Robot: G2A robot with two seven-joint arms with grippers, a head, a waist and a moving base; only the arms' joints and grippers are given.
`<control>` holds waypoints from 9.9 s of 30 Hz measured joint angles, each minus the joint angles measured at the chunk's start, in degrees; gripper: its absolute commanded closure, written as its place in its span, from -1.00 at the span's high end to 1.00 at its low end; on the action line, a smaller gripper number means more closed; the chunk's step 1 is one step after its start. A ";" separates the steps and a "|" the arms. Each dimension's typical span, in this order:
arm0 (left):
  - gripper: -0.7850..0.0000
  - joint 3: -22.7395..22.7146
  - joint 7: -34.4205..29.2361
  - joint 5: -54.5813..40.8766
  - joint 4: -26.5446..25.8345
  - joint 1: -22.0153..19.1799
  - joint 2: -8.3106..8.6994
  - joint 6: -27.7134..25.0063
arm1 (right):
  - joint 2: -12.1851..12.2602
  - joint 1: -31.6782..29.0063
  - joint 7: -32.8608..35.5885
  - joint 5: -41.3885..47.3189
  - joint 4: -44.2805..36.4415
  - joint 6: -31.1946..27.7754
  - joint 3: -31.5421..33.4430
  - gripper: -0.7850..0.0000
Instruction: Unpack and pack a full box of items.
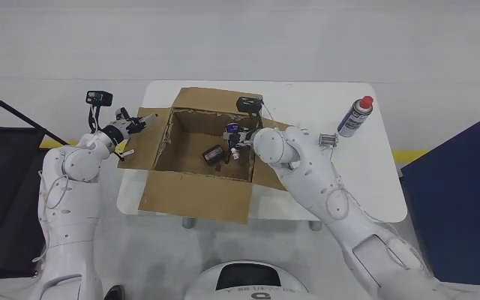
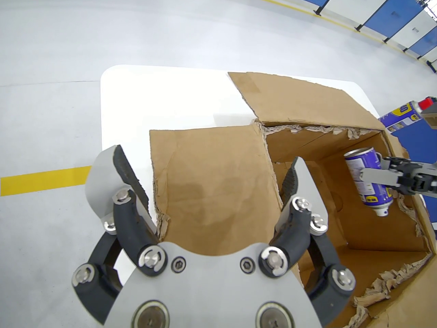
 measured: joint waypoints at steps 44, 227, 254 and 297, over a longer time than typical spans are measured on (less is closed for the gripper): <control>1.00 0.00 0.00 0.00 0.00 0.00 0.00 0.00 | 5.97 -34.18 -13.25 6.36 -43.22 -15.95 33.13 1.00; 1.00 -1.08 5.53 -4.54 -1.26 3.91 1.79 5.86 | 1.39 -9.56 1.25 14.10 -15.07 -11.98 15.15 -1.00; 1.00 -1.08 5.53 -4.54 -1.26 3.91 1.79 5.86 | -3.58 3.29 2.50 6.71 -1.74 6.31 -4.25 -0.09; 1.00 -1.08 5.53 -4.54 -1.26 3.91 1.79 5.86 | 3.91 -18.10 -13.40 -12.15 -17.29 12.07 28.04 1.00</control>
